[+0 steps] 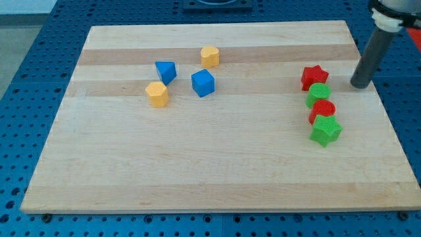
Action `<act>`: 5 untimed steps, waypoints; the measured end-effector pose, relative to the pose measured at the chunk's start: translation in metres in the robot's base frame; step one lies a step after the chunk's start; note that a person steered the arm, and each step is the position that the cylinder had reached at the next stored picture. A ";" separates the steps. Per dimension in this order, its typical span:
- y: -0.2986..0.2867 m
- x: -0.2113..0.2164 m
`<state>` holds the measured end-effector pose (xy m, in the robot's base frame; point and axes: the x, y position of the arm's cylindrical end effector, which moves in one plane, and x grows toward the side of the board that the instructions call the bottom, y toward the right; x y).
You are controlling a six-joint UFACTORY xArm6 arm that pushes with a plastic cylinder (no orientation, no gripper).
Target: Move the red star away from the green circle
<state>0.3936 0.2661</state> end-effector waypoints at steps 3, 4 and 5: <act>-0.042 -0.002; -0.062 -0.012; -0.086 -0.022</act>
<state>0.3718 0.1797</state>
